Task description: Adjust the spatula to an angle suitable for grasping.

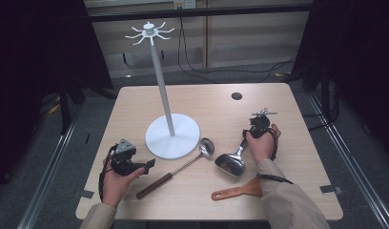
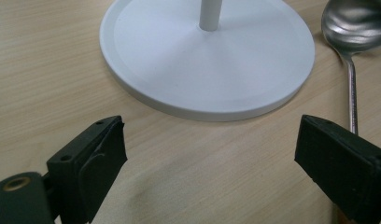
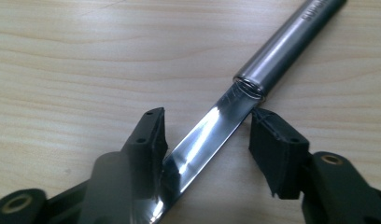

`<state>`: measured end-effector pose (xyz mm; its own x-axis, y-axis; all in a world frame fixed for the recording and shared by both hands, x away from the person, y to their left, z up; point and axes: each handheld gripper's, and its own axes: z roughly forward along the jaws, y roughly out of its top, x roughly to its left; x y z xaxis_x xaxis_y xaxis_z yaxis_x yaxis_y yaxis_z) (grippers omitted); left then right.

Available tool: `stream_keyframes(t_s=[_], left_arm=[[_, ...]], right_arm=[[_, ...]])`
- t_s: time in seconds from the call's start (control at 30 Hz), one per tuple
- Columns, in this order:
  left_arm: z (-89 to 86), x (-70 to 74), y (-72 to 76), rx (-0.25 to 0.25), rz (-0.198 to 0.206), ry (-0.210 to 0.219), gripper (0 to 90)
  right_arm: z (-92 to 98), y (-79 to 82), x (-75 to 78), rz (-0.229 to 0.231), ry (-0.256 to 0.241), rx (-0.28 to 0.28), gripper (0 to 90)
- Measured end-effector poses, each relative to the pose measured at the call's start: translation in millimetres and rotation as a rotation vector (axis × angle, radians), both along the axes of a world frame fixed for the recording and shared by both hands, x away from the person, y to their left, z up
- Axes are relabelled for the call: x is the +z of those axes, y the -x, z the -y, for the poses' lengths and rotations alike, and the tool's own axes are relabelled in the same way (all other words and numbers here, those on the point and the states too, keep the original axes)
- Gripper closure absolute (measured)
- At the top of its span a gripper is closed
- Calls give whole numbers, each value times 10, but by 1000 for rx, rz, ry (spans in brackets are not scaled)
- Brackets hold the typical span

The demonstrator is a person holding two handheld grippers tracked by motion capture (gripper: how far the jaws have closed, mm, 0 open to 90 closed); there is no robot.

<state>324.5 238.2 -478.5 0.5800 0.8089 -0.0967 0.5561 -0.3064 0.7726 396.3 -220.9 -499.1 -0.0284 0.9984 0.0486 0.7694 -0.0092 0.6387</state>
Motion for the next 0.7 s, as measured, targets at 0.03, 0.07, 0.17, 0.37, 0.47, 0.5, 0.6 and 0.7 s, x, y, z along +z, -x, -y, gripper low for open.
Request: stream_keyframes(t_s=[0.03, 0.07, 0.17, 0.37, 0.47, 0.5, 0.6, 0.7], left_arm=[[0, 0, 0, 0, 0, 0, 87], [1, 5, 3, 3, 2, -2, 87], [-14, 24, -2, -11, 4, -23, 87], [-3, 3, -16, -18, 1, -18, 89], [-5, 2, -20, -17, 1, -14, 90], [-9, 11, -21, -20, 5, -13, 90], [11, 9, -17, -8, 8, 11, 90], [-18, 14, -34, -37, 3, -32, 90]], right_arm=[[11, -9, 8, -6, 3, -6, 506], [16, -24, 17, -17, 0, -8, 534], [10, -71, 38, -39, -8, -5, 587], [-36, -151, 42, -46, -42, 16, 664], [-58, -169, 44, -50, -45, 25, 676], [-101, -198, 56, -64, -26, 26, 688], [-139, -238, 65, -75, -20, 27, 713], [-162, -280, 65, -79, -36, 30, 743]])
